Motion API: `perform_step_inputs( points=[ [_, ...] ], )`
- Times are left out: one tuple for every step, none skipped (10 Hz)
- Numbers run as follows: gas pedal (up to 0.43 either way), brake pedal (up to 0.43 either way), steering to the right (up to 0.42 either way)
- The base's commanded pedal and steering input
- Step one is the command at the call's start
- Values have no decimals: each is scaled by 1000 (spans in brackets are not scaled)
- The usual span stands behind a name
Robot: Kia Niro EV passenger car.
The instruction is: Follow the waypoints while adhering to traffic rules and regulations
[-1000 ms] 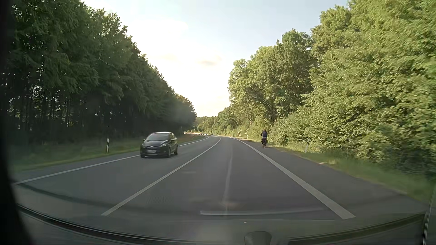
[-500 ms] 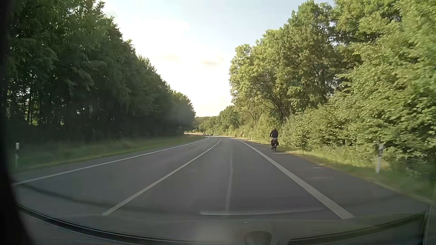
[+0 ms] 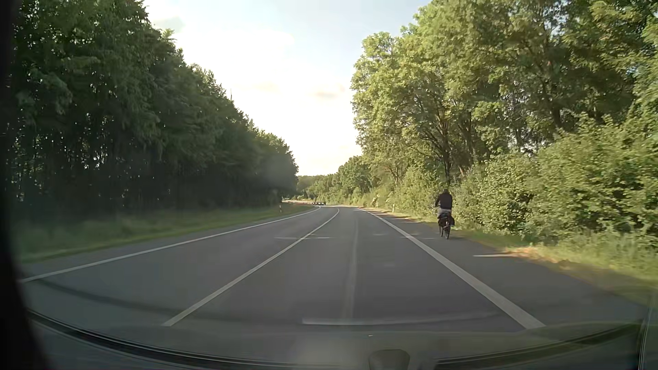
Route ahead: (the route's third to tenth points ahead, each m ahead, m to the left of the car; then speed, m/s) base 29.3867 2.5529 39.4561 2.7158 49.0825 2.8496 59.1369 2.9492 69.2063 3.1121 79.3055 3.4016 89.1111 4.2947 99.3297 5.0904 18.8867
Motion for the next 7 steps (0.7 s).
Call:
perform_step_inputs(
  points=[
    [177,6,-7],
    [177,6,-6],
    [177,6,-4],
    [177,6,-2],
    [177,6,-1],
    [177,6,0],
    [177,6,1]
  ],
)
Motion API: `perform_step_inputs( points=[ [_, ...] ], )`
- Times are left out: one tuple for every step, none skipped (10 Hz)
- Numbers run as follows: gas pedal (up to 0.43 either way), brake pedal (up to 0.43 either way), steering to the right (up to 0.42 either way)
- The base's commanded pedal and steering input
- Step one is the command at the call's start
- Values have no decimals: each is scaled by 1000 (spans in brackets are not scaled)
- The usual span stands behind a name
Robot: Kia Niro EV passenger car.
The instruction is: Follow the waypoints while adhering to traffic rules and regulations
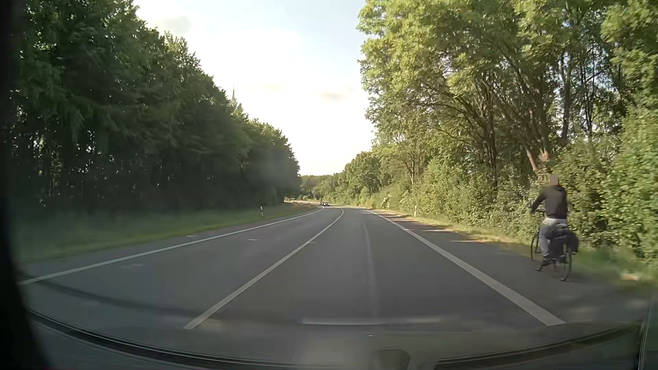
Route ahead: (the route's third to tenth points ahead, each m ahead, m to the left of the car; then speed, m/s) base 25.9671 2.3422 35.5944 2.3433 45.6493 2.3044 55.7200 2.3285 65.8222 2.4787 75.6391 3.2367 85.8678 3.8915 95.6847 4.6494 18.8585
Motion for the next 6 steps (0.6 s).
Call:
perform_step_inputs(
  points=[
    [177,6,2],
    [177,6,2],
    [177,6,2],
    [177,6,3],
    [177,6,7],
    [177,6,10]
  ],
)
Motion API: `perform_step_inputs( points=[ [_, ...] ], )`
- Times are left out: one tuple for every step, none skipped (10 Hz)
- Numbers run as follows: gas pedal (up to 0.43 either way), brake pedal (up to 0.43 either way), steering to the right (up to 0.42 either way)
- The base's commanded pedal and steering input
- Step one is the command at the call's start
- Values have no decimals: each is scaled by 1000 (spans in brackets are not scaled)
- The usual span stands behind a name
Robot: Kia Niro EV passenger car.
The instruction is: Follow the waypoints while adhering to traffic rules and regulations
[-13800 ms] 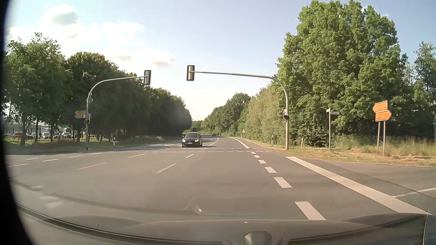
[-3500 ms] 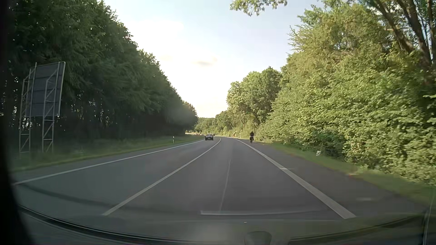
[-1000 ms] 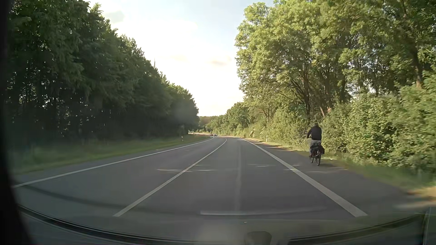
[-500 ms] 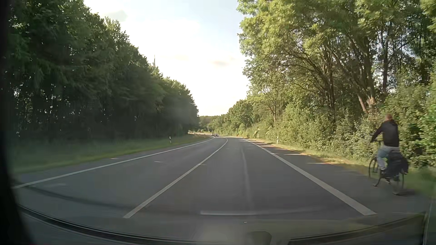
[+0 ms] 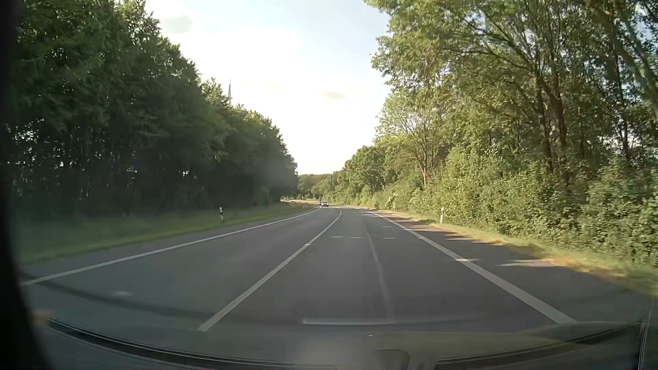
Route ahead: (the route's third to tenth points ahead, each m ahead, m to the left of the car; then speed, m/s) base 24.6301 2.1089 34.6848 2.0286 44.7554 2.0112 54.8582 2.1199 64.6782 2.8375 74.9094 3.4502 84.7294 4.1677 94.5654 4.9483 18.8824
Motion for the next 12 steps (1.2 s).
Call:
perform_step_inputs(
  points=[
    [177,6,11],
    [177,6,11],
    [177,6,10],
    [177,6,9],
    [177,6,7],
    [177,6,5],
    [177,6,4],
    [177,6,3],
    [177,6,3],
    [177,6,2],
    [177,6,1],
    [189,6,0]
  ],
)
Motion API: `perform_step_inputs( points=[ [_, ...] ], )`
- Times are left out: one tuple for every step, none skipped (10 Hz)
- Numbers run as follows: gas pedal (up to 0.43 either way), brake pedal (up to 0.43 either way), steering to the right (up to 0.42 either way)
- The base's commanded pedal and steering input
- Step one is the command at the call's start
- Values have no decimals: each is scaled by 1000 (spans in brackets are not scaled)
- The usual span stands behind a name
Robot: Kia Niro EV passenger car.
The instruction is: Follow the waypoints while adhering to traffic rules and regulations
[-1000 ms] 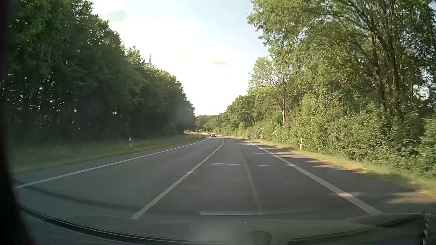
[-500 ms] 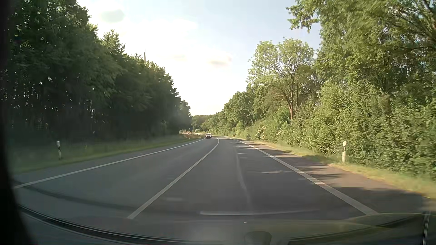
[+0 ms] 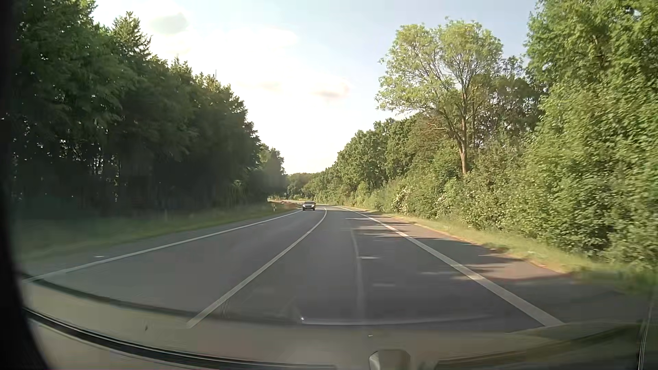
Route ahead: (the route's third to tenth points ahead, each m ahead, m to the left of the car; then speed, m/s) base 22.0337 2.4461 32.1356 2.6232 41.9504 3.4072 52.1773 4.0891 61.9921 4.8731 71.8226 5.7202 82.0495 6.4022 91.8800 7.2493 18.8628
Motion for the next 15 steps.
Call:
perform_step_inputs(
  points=[
    [189,6,0],
    [189,6,0],
    [189,6,0],
    [189,6,-1],
    [189,6,-1],
    [189,6,-3],
    [189,6,-3],
    [189,6,-3],
    [197,6,-4],
    [197,6,-4],
    [197,6,-4],
    [197,6,-4],
    [197,6,-4],
    [197,6,-4],
    [197,6,-5]
  ],
)
